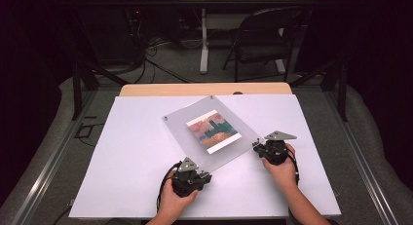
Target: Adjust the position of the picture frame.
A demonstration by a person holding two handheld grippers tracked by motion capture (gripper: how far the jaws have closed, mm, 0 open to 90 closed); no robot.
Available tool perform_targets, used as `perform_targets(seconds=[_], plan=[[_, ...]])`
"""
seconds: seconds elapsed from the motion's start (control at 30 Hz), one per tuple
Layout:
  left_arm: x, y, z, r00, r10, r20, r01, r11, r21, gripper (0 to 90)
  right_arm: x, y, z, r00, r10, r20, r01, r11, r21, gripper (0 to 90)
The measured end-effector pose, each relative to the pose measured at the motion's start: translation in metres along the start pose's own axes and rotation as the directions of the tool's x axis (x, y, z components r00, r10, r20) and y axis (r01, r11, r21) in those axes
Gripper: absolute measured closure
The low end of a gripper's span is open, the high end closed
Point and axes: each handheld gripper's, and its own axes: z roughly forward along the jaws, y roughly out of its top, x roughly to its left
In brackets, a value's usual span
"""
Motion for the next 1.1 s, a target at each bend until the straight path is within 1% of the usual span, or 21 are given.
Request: perform_targets(seconds=[0.03, 0.1, 0.23, 0.37, 0.4, 0.47, 0.5, 0.53, 0.57, 0.63, 0.67, 0.8, 0.83, 0.87, 0.9, 0.93, 0.97, 1.0, 1.03, 1.07, 1.1], plan=[[0.001, 0.000, 0.000, 0.9999, -0.002, 0.011, 0.002, 1.0000, -0.004, 83.3, 0.000, 0.000, 0.000, 1.0000, 0.001, 0.000, -0.001, 1.000, 0.001, 84.7], [0.001, 0.000, 0.000, 0.9999, 0.001, 0.011, -0.001, 1.0000, -0.004, 83.7, 0.000, 0.000, 0.000, 1.0000, 0.002, 0.000, -0.002, 1.000, 0.000, 84.7], [0.000, 0.000, -0.001, 1.0000, 0.008, 0.004, -0.008, 1.0000, -0.002, 84.0, 0.000, 0.000, 0.000, 1.0000, 0.003, -0.006, -0.003, 1.000, -0.001, 84.8], [0.001, 0.001, -0.006, 0.9999, 0.011, -0.002, -0.011, 0.9999, -0.003, 84.4, 0.003, 0.002, -0.003, 0.9996, -0.015, -0.022, 0.015, 1.000, 0.000, 85.1], [0.001, 0.001, -0.007, 0.9999, 0.010, -0.002, -0.010, 0.9999, -0.002, 84.4, 0.003, 0.002, -0.003, 0.9996, -0.015, -0.022, 0.015, 1.000, 0.000, 85.1], [0.000, 0.003, -0.012, 0.9996, 0.024, -0.015, -0.024, 0.9997, -0.005, 84.9, 0.005, 0.004, -0.007, 0.9992, -0.031, -0.025, 0.031, 0.999, -0.012, 85.2], [0.000, 0.004, -0.015, 0.9996, 0.021, -0.018, -0.021, 0.9997, -0.010, 84.9, 0.005, 0.004, -0.007, 0.9992, -0.031, -0.025, 0.031, 0.999, -0.012, 85.2], [0.001, 0.005, -0.020, 0.9996, 0.022, -0.016, -0.022, 0.9997, -0.014, 85.0, 0.008, 0.004, -0.011, 0.9991, -0.023, -0.036, 0.022, 0.999, -0.023, 85.2], [0.001, 0.005, -0.024, 0.9997, 0.014, -0.018, -0.015, 0.9998, -0.016, 84.9, 0.010, 0.004, -0.013, 0.9989, -0.024, -0.039, 0.023, 0.999, -0.026, 85.2], [0.002, 0.005, -0.026, 0.9998, 0.010, -0.017, -0.011, 0.9997, -0.020, 85.0, 0.012, 0.003, -0.016, 0.9988, -0.022, -0.045, 0.021, 0.999, -0.034, 85.3], [0.004, 0.006, -0.030, 0.9997, 0.006, -0.022, -0.007, 0.9999, -0.015, 85.0, 0.017, 0.001, -0.021, 0.9982, -0.024, -0.054, 0.023, 0.999, -0.029, 85.3], [0.008, 0.008, -0.038, 0.9993, 0.009, -0.036, -0.010, 0.9998, -0.018, 85.0, 0.023, -0.001, -0.028, 0.9973, -0.019, -0.071, 0.017, 1.000, -0.024, 85.4], [0.012, 0.011, -0.043, 0.9988, 0.005, -0.049, -0.006, 0.9996, -0.028, 85.0, 0.024, -0.001, -0.029, 0.9969, -0.019, -0.077, 0.017, 1.000, -0.025, 85.4], [0.012, 0.011, -0.043, 0.9988, 0.005, -0.049, -0.006, 0.9996, -0.028, 85.0, 0.026, -0.001, -0.030, 0.9963, -0.012, -0.086, 0.009, 1.000, -0.028, 85.5], [0.015, 0.012, -0.045, 0.9986, 0.001, -0.053, -0.002, 0.9995, -0.033, 85.0, 0.026, -0.001, -0.030, 0.9963, -0.012, -0.086, 0.009, 1.000, -0.028, 85.5], [0.020, 0.013, -0.048, 0.9979, -0.006, -0.064, 0.003, 0.9993, -0.037, 84.9, 0.030, -0.002, -0.029, 0.9943, -0.004, -0.106, 0.002, 1.000, -0.023, 85.4], [0.023, 0.013, -0.050, 0.9973, -0.010, -0.072, 0.007, 0.9991, -0.041, 84.9, 0.030, -0.002, -0.029, 0.9943, -0.004, -0.106, 0.002, 1.000, -0.023, 85.4], [0.032, 0.015, -0.054, 0.9951, -0.037, -0.092, 0.032, 0.9982, -0.051, 84.8, 0.035, -0.002, -0.028, 0.9923, -0.002, -0.124, -0.001, 1.000, -0.025, 85.4], [0.032, 0.015, -0.054, 0.9951, -0.037, -0.092, 0.032, 0.9982, -0.051, 84.8, 0.035, -0.002, -0.028, 0.9923, -0.002, -0.124, -0.001, 1.000, -0.025, 85.4], [0.042, 0.016, -0.056, 0.9913, -0.065, -0.115, 0.058, 0.9965, -0.060, 84.7, 0.041, -0.001, -0.026, 0.9901, -0.009, -0.140, 0.005, 1.000, -0.031, 85.3], [0.042, 0.016, -0.056, 0.9913, -0.065, -0.115, 0.058, 0.9965, -0.060, 84.6, 0.041, -0.001, -0.026, 0.9901, -0.009, -0.140, 0.005, 1.000, -0.031, 85.3]])
